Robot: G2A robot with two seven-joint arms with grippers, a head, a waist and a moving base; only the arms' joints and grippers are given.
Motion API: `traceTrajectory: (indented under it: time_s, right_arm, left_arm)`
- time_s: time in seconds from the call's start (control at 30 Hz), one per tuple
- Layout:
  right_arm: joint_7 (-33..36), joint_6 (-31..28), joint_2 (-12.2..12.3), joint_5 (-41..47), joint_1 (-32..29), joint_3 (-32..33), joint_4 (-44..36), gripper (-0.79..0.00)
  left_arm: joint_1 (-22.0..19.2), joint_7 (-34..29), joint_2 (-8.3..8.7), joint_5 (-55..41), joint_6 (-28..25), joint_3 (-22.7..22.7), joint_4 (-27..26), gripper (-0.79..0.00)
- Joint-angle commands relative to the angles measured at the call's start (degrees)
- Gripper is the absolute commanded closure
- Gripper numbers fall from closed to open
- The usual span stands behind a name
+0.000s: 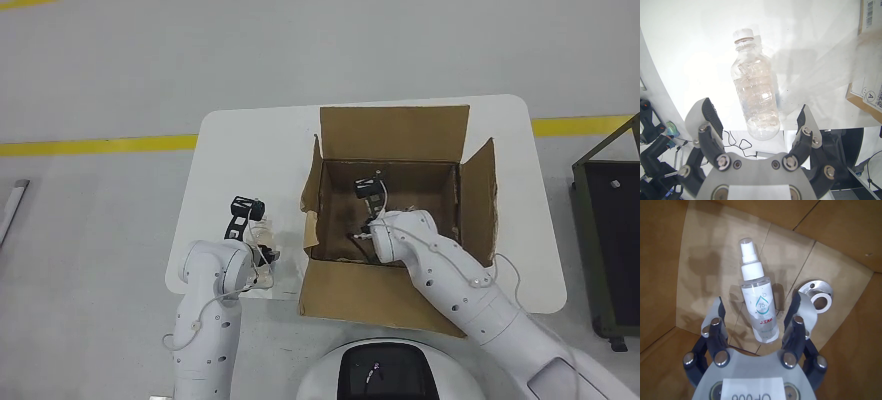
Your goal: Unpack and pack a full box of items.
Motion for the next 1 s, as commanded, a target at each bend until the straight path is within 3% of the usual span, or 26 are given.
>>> traceTrajectory:
  time_s: [0.0, 0.1, 0.27, 0.57, 0.83, 0.97]
  right_arm:
    - [0.01, -0.09, -0.19, -0.05, 0.14, -0.05, 0.45, -0.283]
    - [0.0, -0.2, -0.46, -0.1, 0.23, -0.11, 1.09, -0.219]
    - [0.06, -0.43, -0.84, -0.19, 0.51, 0.11, 2.13, 0.0]
    - [-1.81, 0.15, -0.89, 2.29, -1.59, 3.66, -2.93, 0.0]
    - [-6.0, -2.1, 0.82, 5.54, -11.25, 12.51, -20.9, 0.0]
    - [-9.9, -4.15, 1.52, 12.96, -17.84, 19.45, -29.2, 0.0]
  left_arm:
    - [0.0, 0.0, 0.0, 0.0, 0.0, 0.0, 0.0, -0.785]
    - [0.0, 0.0, 0.0, 0.0, 0.0, 0.0, 0.0, -0.785]
    - [0.0, 0.0, 0.0, 0.0, 0.0, 0.0, 0.0, -0.785]
    - [0.0, 0.0, 0.0, 0.0, 0.0, 0.0, 0.0, -0.785]
    - [0.0, 0.0, 0.0, 0.0, 0.0, 0.0, 0.0, -0.785]
    - [0.0, 0.0, 0.0, 0.0, 0.0, 0.0, 0.0, -0.785]
